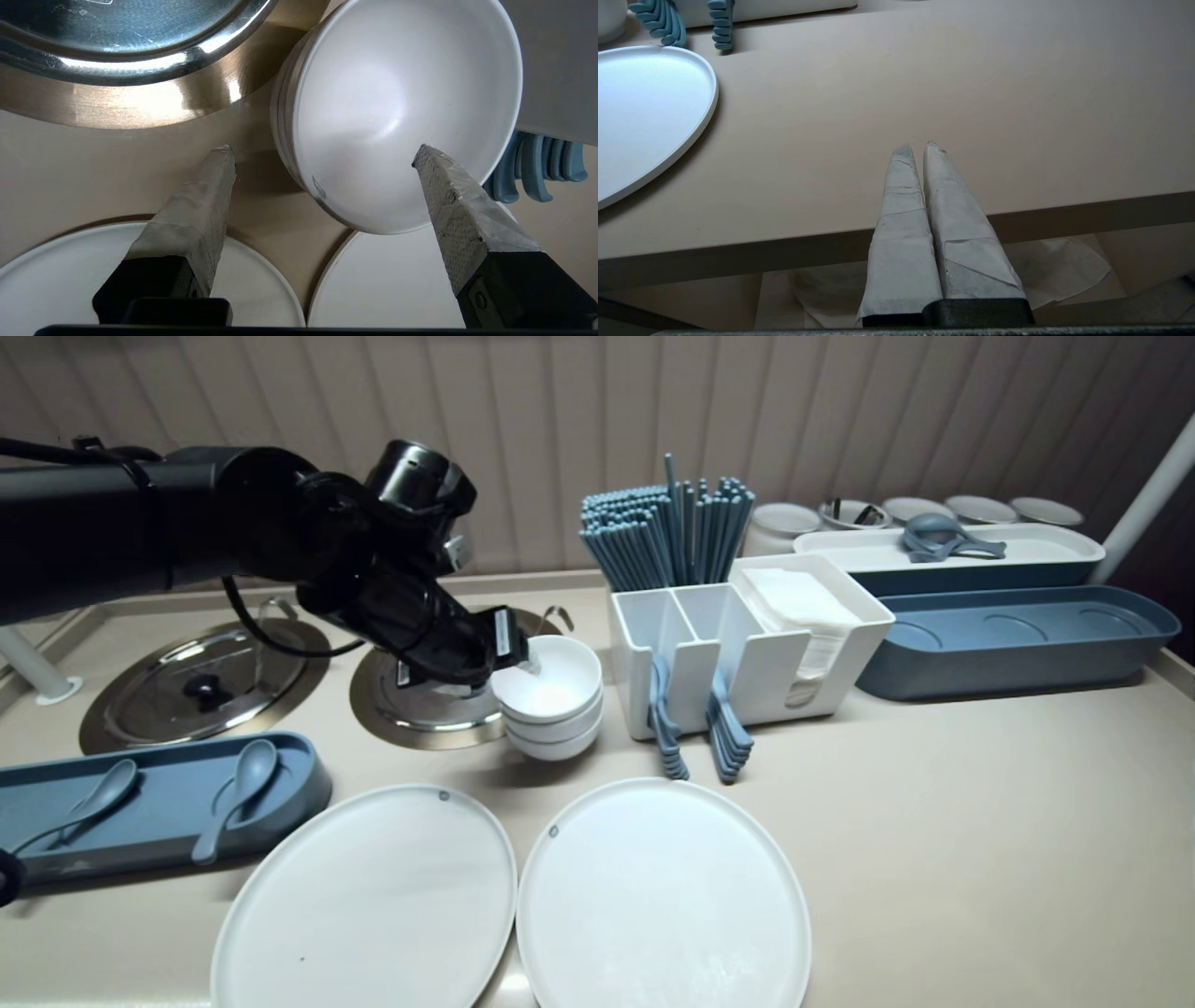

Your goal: Pick the bowl and place it on the plate

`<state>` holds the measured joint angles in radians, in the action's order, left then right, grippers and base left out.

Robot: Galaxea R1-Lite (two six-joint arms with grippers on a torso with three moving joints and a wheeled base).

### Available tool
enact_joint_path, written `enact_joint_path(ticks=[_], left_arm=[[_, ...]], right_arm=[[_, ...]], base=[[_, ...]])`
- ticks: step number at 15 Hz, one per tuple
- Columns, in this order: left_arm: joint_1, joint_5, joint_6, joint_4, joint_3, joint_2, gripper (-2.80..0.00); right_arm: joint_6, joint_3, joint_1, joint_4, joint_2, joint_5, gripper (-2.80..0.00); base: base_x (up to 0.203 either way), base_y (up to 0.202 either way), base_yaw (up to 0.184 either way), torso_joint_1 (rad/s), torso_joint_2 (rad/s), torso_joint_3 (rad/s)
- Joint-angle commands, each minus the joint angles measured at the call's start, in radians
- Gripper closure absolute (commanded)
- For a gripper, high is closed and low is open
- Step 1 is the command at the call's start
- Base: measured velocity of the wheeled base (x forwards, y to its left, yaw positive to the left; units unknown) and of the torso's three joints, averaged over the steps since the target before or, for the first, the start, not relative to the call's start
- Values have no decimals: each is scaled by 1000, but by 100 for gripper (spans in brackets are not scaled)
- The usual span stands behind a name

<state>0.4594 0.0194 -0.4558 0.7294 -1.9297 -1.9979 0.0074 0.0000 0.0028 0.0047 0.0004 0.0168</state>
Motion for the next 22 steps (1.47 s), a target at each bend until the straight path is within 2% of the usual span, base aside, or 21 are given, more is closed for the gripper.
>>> enact_joint_path(ticks=[1, 6, 7, 22], left_arm=[[2, 10, -4, 4, -3, -36, -280], [2, 14, -3, -42, -8, -64, -280], [2, 13, -4, -42, -9, -64, 0], [4, 11, -8, -44, -9, -9, 0]], right_arm=[[0, 0, 0, 0, 1, 0, 0], [1, 0, 0, 0, 1, 0, 0], [0, 0, 0, 0, 1, 0, 0], [2, 0, 0, 0, 1, 0, 0]], base=[[0, 0, 0, 0, 0, 0], [0, 0, 0, 0, 0, 0], [0, 0, 0, 0, 0, 0], [0, 0, 0, 0, 0, 0]])
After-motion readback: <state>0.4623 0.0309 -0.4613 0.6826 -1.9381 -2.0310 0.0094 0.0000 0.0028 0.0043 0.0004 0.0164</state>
